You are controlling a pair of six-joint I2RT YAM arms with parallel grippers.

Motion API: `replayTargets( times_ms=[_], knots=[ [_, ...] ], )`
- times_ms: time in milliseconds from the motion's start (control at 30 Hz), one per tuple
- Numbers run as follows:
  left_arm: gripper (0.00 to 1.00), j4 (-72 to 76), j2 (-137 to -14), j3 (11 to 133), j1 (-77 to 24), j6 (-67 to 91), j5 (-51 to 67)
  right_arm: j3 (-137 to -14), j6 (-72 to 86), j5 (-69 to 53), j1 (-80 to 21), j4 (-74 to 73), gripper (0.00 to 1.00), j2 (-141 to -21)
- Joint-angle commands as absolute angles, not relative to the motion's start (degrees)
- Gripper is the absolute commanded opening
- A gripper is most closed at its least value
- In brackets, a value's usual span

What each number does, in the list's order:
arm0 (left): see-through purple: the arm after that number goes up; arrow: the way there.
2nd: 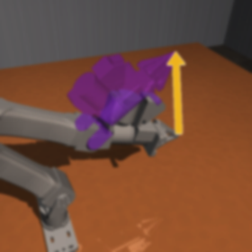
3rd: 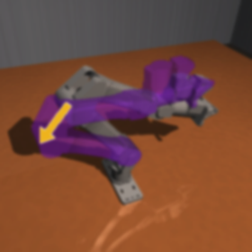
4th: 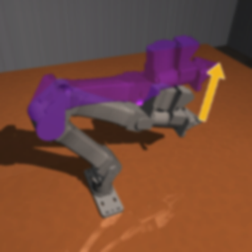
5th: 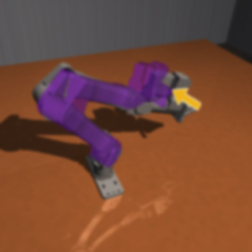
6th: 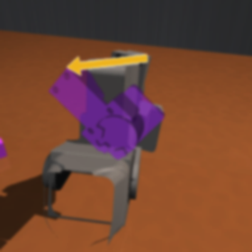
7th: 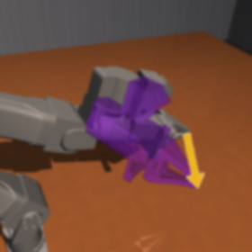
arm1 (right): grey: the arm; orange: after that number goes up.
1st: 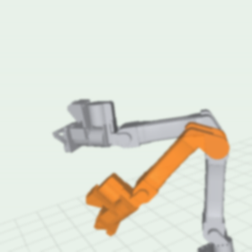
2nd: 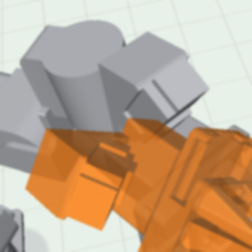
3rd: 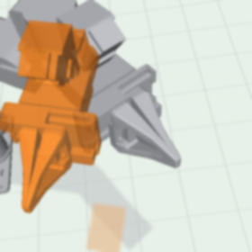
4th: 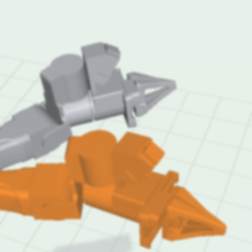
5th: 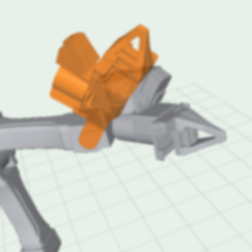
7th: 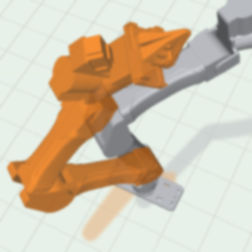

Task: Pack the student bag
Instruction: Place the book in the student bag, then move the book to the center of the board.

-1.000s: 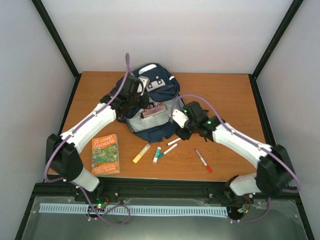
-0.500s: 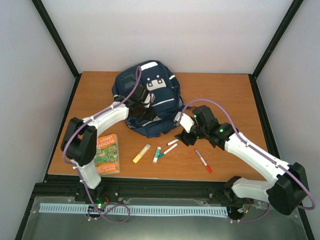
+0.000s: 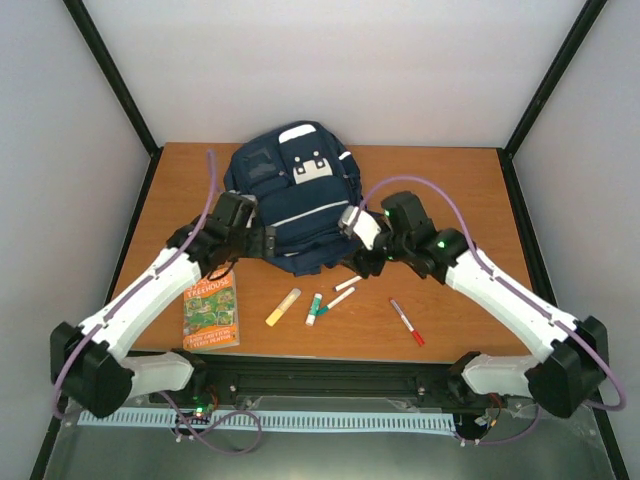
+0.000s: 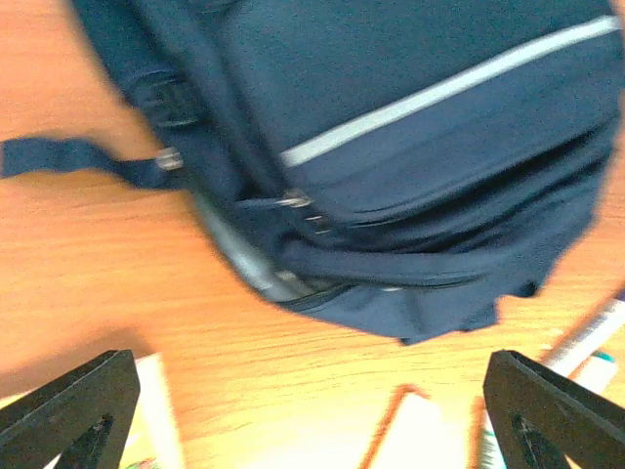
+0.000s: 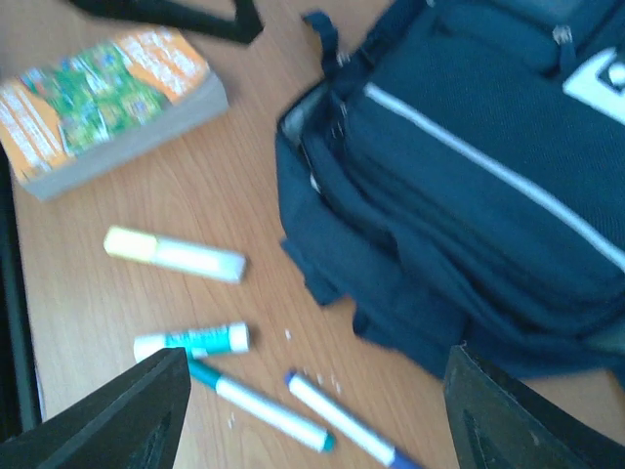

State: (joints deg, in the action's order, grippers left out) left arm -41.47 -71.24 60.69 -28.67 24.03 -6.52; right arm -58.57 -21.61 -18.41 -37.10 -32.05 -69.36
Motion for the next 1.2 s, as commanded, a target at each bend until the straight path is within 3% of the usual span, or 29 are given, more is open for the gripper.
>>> replayTargets(
  times_ms=[0, 167, 567, 900, 1167],
  knots=[
    [1.00, -50.4, -66.0, 57.5, -26.7, 30.8, -21.8, -66.7, -18.0, -27.9, -37.3, -33.3, 0.72, -77.1],
    [1.00, -51.3, -61.4, 52.1, -19.7, 35.2, -17.2, -73.1, -14.8, -30.5, -41.9, -32.6, 0.69, -87.9],
    [1.00, -41.2, -63.4, 47.7, 6.6, 34.8, 5.5, -82.0, -23.8, -17.1, -65.0, -29.2, 0.68, -107.3],
    [1.00, -36.7, -65.5, 45.3, 16.3, 36.7, 9.3, -92.0, -27.7, -10.7, -73.9, -27.0, 0.69, -120.9],
    [1.00, -36.6, -67.4, 44.3, 19.8, 36.9, 8.0, -96.9, -27.2, -5.4, -74.9, -25.6, 0.69, -127.2]
  ],
)
